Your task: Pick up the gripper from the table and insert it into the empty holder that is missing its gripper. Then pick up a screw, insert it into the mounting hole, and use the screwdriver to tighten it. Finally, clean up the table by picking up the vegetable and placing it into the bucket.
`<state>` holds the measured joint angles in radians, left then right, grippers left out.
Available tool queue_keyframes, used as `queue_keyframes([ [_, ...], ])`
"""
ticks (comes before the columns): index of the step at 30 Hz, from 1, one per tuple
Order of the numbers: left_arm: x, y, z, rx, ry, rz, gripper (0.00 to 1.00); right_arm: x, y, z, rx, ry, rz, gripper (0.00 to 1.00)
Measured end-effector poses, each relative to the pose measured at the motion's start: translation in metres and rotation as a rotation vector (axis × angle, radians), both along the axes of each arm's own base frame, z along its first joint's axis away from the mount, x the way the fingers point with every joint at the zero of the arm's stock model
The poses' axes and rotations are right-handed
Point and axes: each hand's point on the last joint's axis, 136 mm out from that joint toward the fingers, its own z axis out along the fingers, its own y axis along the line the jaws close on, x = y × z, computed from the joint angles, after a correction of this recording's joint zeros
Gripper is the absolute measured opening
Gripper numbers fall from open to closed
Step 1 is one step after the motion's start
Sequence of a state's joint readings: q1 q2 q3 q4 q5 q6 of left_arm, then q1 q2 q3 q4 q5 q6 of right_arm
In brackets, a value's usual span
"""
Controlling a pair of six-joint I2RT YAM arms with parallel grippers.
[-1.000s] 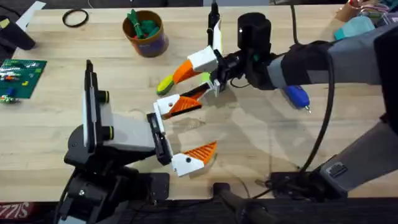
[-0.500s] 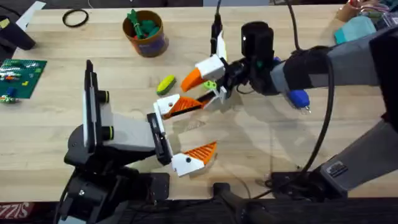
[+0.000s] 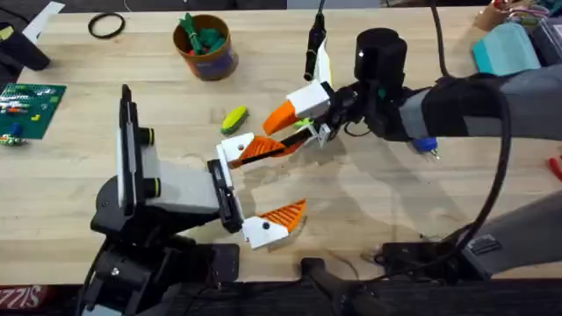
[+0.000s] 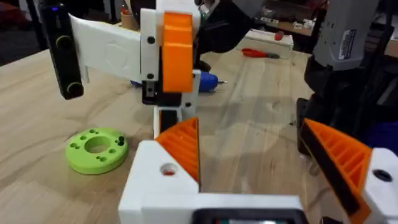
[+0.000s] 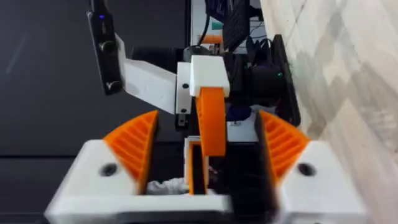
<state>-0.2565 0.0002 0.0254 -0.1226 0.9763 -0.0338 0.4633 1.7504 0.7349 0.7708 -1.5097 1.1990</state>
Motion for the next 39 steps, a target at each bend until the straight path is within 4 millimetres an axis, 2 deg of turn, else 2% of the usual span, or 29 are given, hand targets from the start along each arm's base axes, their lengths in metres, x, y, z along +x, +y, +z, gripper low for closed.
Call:
queue_keyframes([
  [1, 0.0, 0.0, 0.0, 0.0, 0.0, 0.0, 0.988, 0.0, 0.0, 0.0, 0.001, -0.003, 0.0, 0.758],
  [5, 0.0, 0.0, 0.0, 0.001, -0.003, 0.0, 0.986, 0.0, 0.0, 0.0, -0.002, 0.002, -0.001, 0.162],
  [6, 0.0, 0.0, 0.0, 0.002, -0.009, -0.001, 0.986, 0.0, 0.0, -0.001, -0.004, 0.006, -0.003, 0.05],
  [8, 0.0, 0.0, 0.0, 0.003, -0.009, 0.0, 0.986, 0.0, 0.0, -0.002, -0.007, 0.011, -0.004, 0.01],
  [23, 0.006, 0.003, 0.0, 0.001, 0.001, 0.037, 0.986, 0.005, 0.01, -0.005, -0.02, -0.024, -0.055, 0.007],
  [26, 0.004, 0.002, 0.0, 0.001, -0.002, 0.026, 0.986, 0.004, 0.014, -0.007, -0.026, -0.028, -0.062, 0.252],
  [28, 0.003, 0.001, 0.0, 0.001, -0.002, 0.016, 0.986, 0.001, 0.018, -0.008, -0.029, -0.029, -0.055, 0.354],
  [36, 0.001, 0.001, 0.0, 0.0, -0.002, 0.007, 0.986, 0.001, 0.019, -0.009, -0.035, -0.03, -0.064, 0.538],
  [39, 0.001, 0.0, 0.0, 0.0, -0.002, 0.004, 0.986, 0.001, 0.02, -0.009, -0.036, -0.03, -0.065, 0.653],
])
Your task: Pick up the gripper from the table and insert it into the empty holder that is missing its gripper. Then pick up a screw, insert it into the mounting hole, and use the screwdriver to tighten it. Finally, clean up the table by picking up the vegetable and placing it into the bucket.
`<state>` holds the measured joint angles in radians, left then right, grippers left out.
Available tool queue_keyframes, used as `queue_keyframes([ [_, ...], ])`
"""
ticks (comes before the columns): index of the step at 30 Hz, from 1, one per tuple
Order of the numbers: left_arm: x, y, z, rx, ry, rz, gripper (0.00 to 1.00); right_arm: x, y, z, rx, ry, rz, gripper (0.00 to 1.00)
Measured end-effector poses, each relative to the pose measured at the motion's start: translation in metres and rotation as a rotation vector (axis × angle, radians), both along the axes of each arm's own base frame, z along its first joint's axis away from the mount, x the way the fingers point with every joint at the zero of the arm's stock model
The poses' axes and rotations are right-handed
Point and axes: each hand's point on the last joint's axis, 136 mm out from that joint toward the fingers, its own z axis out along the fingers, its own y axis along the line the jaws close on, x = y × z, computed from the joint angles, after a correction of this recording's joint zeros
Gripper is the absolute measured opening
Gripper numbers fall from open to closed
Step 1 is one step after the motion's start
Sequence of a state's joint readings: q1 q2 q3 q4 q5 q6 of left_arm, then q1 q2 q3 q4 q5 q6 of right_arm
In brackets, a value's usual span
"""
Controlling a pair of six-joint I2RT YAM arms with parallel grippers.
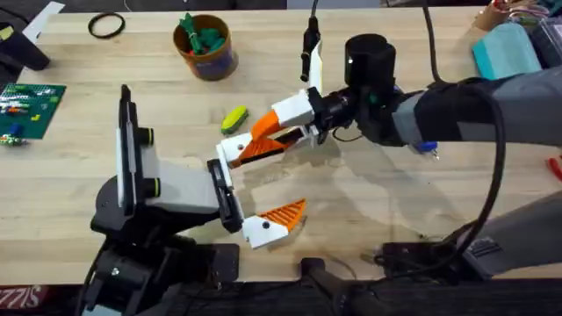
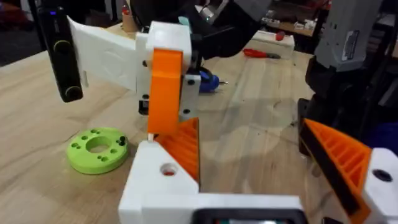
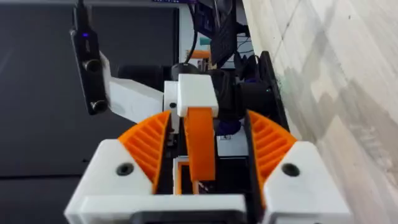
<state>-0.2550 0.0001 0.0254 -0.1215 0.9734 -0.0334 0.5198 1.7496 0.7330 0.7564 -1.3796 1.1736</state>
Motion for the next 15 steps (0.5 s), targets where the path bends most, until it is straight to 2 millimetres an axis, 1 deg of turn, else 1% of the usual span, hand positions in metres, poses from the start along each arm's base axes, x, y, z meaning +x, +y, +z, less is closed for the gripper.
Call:
queue_keyframes([
  [1, 0.0, 0.0, 0.0, 0.0, 0.0, 0.0, 0.986, 0.0, 0.0, 0.0, 0.0, 0.0, 0.0, 0.694],
  [5, 0.0, 0.0, 0.0, 0.0, 0.001, -0.001, 0.986, 0.002, -0.001, 0.0, -0.001, -0.001, -0.006, 0.948],
  [6, 0.0, 0.0, 0.0, 0.0, 0.001, -0.001, 0.986, 0.003, -0.001, 0.0, 0.0, -0.002, -0.01, 0.981],
  [8, 0.0, 0.0, 0.0, 0.0, 0.0, -0.002, 0.986, 0.006, -0.003, 0.0, 0.0, -0.003, -0.019, 0.994],
  [15, 0.0, 0.0, 0.0, 0.0, 0.0, -0.003, 0.986, 0.015, -0.01, 0.0, 0.0, -0.002, -0.049, 0.996],
])
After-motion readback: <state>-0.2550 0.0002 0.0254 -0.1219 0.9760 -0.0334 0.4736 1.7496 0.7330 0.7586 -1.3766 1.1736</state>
